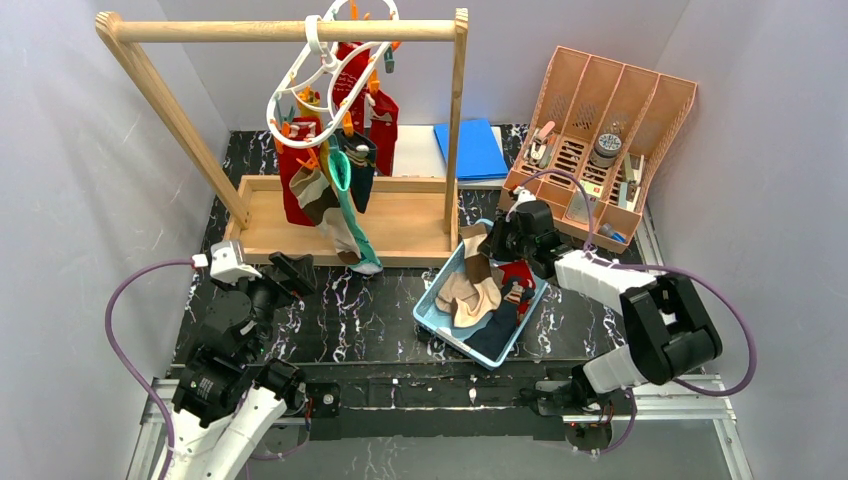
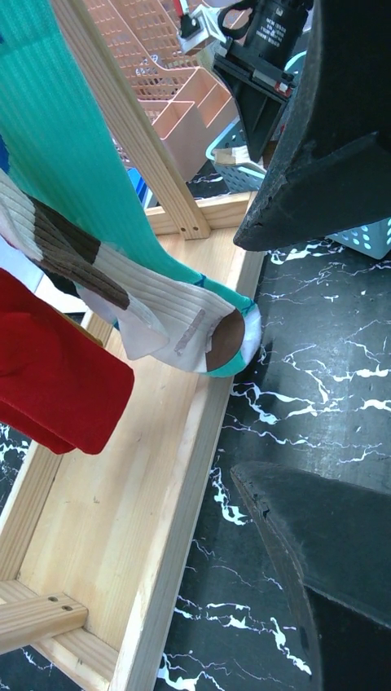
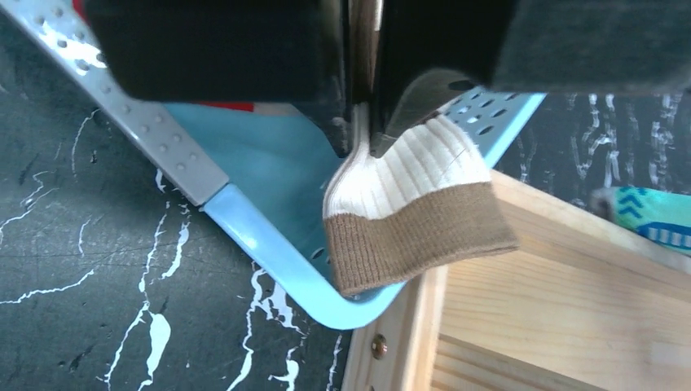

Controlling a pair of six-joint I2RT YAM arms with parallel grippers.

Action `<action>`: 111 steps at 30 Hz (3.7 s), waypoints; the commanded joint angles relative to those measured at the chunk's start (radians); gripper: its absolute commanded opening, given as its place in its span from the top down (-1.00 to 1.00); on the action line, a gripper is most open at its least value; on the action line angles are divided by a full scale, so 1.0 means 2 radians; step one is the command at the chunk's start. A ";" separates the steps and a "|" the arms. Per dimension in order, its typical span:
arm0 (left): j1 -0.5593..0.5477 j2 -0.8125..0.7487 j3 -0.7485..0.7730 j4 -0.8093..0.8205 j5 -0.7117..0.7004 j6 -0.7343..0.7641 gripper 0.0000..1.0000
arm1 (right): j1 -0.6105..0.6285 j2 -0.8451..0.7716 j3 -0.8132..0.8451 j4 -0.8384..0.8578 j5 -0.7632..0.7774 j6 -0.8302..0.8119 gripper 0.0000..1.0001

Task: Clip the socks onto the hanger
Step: Pick up the sock from the bin.

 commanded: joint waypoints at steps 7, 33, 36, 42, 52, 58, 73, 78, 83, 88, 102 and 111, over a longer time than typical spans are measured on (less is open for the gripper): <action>-0.002 -0.016 0.032 -0.012 -0.014 0.020 -0.97 | 0.011 -0.156 0.019 -0.057 -0.012 -0.049 0.97; -0.002 0.144 0.098 0.337 0.442 -0.062 -0.96 | 0.042 -0.319 0.162 0.033 -0.351 -0.025 0.97; -0.002 0.170 0.083 0.408 0.472 -0.096 -0.87 | 0.042 -0.296 0.167 0.085 -0.358 0.011 0.97; -0.002 0.219 0.057 0.537 0.512 -0.175 -0.69 | 0.042 -0.275 0.153 0.178 -0.348 0.062 0.97; -0.023 0.273 0.077 0.564 0.540 -0.184 -0.37 | 0.112 -0.239 0.133 0.266 -0.314 0.020 0.97; -0.024 0.267 0.079 0.563 0.541 -0.175 -0.36 | 0.167 -0.214 0.143 0.261 -0.292 -0.038 0.97; -0.030 0.226 0.050 0.546 0.553 -0.167 -0.35 | 0.173 -0.241 0.110 0.269 -0.235 -0.074 0.97; -0.032 0.224 0.054 0.552 0.554 -0.168 -0.39 | 0.173 -0.242 0.103 0.274 -0.237 -0.066 0.97; -0.035 0.233 0.060 0.560 0.555 -0.169 -0.41 | 0.173 -0.236 0.096 0.296 -0.240 -0.046 0.97; -0.036 0.245 0.069 0.568 0.547 -0.170 -0.39 | 0.178 -0.227 0.089 0.310 -0.242 -0.034 0.97; -0.041 0.259 0.071 0.588 0.556 -0.175 0.20 | 0.184 -0.219 0.086 0.309 -0.234 -0.035 0.97; -0.041 0.251 0.053 0.576 0.586 -0.105 1.00 | 0.191 -0.219 0.126 0.169 -0.256 -0.068 0.35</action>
